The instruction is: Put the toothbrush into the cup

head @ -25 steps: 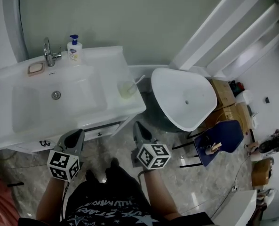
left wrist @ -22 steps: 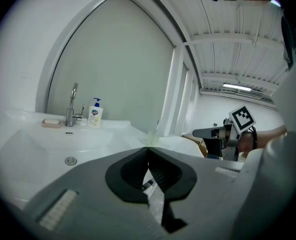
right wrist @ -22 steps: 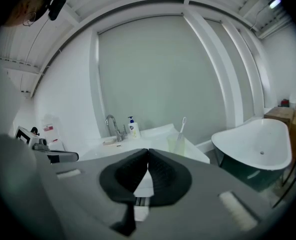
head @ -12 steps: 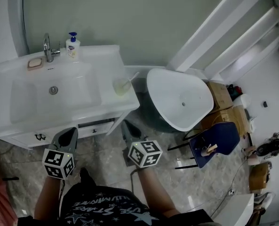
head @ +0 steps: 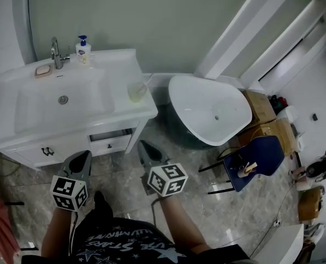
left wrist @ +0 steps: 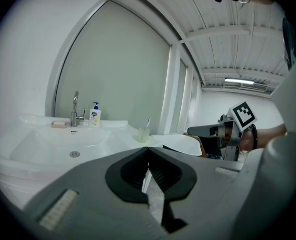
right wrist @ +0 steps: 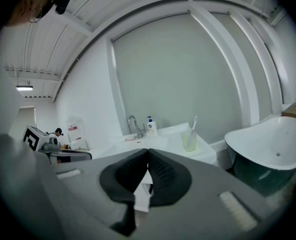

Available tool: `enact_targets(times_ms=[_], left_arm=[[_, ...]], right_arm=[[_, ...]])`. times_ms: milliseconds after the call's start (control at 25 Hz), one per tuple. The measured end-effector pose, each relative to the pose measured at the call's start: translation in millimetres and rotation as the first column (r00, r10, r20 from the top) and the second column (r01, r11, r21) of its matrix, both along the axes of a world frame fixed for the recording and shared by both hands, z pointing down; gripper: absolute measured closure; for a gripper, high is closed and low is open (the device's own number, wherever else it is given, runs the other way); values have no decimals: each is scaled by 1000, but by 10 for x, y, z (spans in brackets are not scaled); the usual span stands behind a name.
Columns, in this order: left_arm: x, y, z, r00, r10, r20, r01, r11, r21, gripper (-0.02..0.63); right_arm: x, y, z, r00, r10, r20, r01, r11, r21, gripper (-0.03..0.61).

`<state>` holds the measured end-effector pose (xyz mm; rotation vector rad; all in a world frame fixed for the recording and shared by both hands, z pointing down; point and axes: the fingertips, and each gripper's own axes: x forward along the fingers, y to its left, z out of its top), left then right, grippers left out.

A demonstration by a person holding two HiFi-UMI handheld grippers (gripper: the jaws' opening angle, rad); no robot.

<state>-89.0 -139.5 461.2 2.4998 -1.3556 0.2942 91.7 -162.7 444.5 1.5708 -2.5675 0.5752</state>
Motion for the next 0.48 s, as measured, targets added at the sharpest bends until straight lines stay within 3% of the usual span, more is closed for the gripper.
enact_targets(times_ms=[480], left_arm=[[275, 1026, 69, 999, -48, 9, 48, 999, -23, 604]], right_arm=[[372, 923, 28, 999, -27, 25, 27, 1000, 4, 574]])
